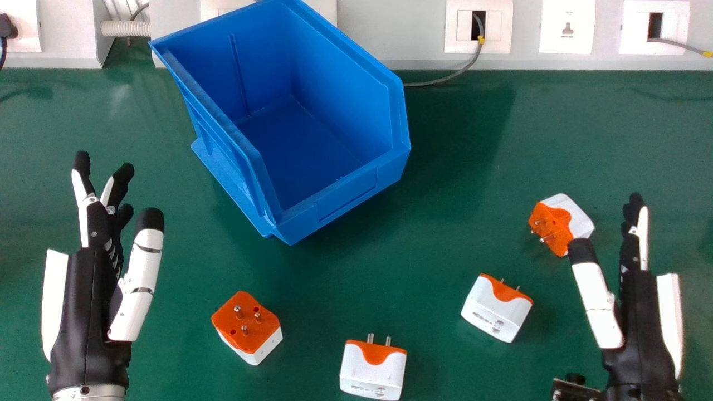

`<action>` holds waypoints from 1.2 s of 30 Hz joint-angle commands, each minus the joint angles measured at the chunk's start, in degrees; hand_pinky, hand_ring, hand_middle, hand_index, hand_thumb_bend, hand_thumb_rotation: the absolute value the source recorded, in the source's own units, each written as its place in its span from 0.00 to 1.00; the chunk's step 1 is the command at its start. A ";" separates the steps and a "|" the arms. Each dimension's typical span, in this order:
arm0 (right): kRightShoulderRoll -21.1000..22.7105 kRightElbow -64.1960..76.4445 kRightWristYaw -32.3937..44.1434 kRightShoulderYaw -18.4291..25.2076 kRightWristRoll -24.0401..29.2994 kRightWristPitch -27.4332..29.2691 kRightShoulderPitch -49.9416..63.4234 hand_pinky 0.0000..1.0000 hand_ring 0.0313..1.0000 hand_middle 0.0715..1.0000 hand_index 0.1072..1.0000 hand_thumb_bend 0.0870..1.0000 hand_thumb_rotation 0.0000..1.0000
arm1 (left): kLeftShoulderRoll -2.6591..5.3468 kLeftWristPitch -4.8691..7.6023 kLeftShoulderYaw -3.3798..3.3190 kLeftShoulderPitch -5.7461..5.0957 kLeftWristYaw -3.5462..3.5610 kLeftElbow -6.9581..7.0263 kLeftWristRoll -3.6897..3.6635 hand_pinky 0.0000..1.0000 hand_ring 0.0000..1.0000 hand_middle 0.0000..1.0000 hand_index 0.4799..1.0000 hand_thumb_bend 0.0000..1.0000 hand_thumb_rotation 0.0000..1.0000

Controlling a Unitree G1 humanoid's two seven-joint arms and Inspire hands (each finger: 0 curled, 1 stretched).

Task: Pick all objects and put in blue box

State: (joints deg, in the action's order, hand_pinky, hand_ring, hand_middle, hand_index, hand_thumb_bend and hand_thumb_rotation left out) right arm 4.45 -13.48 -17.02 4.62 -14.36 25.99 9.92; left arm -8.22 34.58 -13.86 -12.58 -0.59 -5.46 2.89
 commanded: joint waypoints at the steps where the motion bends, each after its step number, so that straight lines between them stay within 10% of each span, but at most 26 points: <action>1: -0.13 1.36 -1.03 -0.04 -0.80 1.18 0.22 1.00 1.00 1.00 1.00 0.54 1.00 | -0.80 1.37 -0.20 0.36 -0.34 0.46 0.28 0.89 0.95 0.94 0.83 0.38 0.83; 14: 0.71 1.83 -0.44 -0.55 -1.34 1.77 0.94 1.00 1.00 1.00 1.00 0.53 1.00 | -0.33 1.61 0.01 -0.34 -0.48 0.66 0.41 0.89 0.94 0.94 0.83 0.43 0.82; 26: 5.10 -0.92 -4.48 -4.30 -12.84 5.90 1.87 0.92 1.00 1.00 1.00 0.61 0.96 | -0.29 2.54 0.16 -1.25 -0.98 1.14 1.47 0.93 0.96 0.95 0.87 0.40 0.85; 36: 8.80 -0.46 -6.57 -7.13 -21.93 0.21 0.84 0.81 0.93 0.95 0.93 0.69 0.78 | -0.34 1.82 0.23 -2.05 -0.21 2.24 -0.03 0.95 0.97 0.95 0.87 0.42 0.84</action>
State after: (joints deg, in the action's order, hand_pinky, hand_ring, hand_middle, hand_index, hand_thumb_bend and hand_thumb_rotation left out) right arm 12.33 -15.25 -22.34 -2.29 -35.68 26.71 11.61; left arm -8.09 35.67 -13.66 -14.41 -0.97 -4.85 3.31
